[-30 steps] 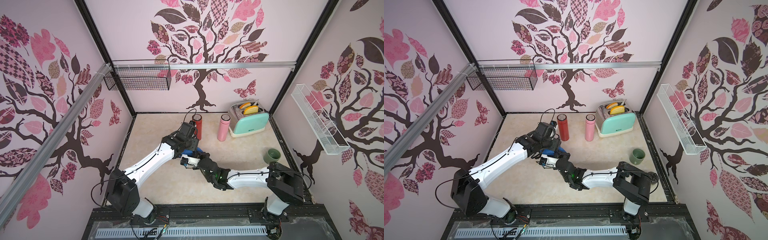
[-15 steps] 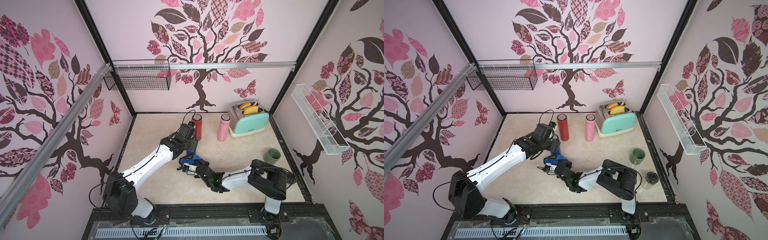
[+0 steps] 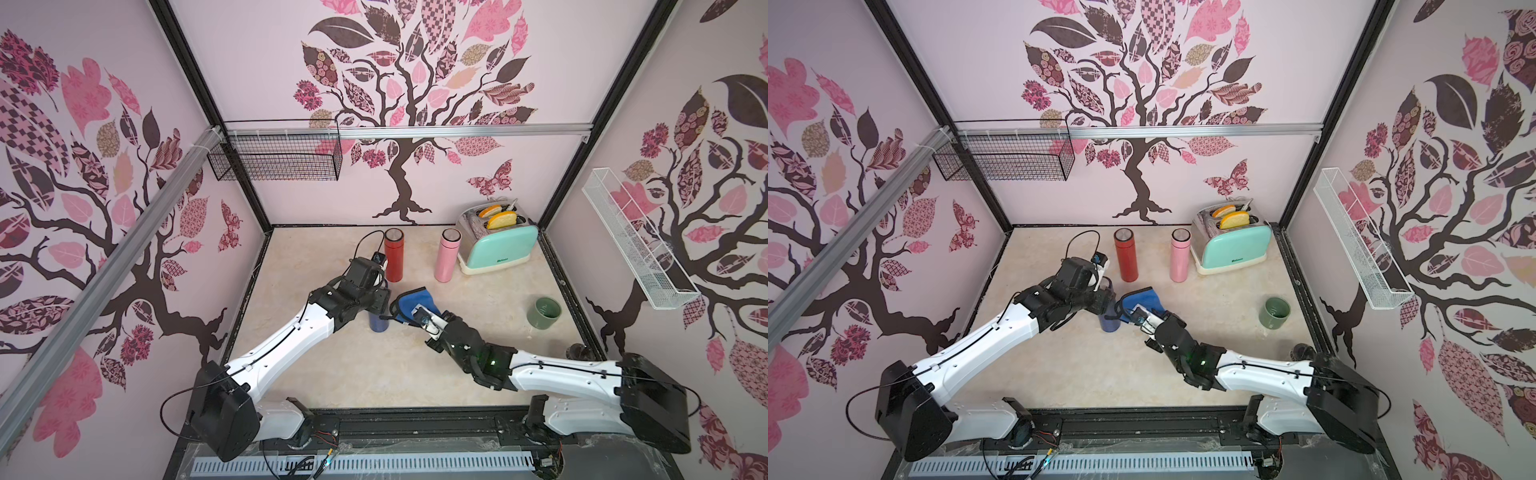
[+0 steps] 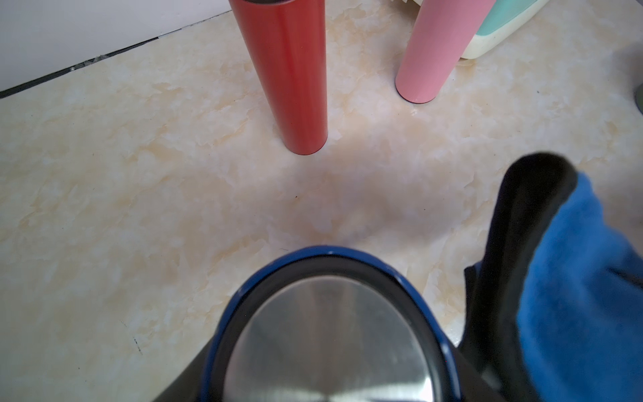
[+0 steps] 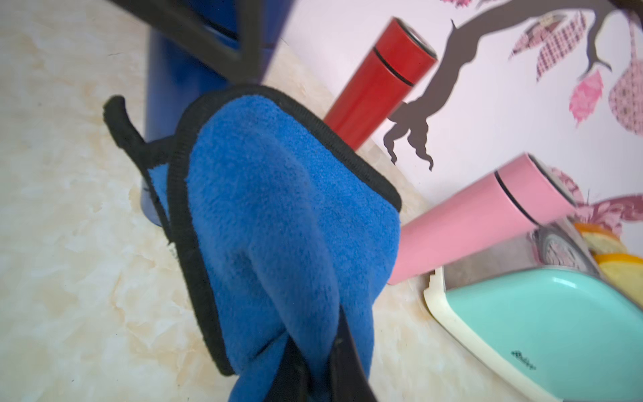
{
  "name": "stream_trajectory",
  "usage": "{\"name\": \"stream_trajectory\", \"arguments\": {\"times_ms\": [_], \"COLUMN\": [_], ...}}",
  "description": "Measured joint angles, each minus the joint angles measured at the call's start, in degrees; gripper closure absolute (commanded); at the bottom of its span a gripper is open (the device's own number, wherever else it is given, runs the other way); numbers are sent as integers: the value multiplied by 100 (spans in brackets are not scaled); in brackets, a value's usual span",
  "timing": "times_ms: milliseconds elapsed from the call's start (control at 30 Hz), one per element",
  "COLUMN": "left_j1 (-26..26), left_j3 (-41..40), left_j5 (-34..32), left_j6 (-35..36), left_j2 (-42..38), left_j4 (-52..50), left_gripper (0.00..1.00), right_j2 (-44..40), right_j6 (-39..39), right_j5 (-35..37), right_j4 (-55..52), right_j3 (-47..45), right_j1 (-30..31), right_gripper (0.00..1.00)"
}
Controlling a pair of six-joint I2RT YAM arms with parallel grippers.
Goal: Wipe the surface of the thermos
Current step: Wipe the dirt from the surface of the thermos.
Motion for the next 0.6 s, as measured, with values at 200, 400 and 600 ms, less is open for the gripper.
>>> {"name": "stream_trajectory", "arguments": {"times_ms": [200, 400, 600], "left_j1": [28, 24, 24], "left_j3": [-378, -614, -1019], "left_j5": [957, 1886, 2371], "left_j6": [529, 1209, 1991], "left_j2": [-280, -358, -699], "left_j4": [402, 769, 1016], "left_gripper": [100, 100, 100], "right_j2": [-295, 162, 420], "right_j6": [892, 1480, 1886], "right_j5": [-636, -1775, -3086], "right_j4": [-566, -1320, -1884], "right_j3": [417, 1639, 2238], "right_j1": [-789, -977, -1202], "right_gripper": [100, 100, 100]}}
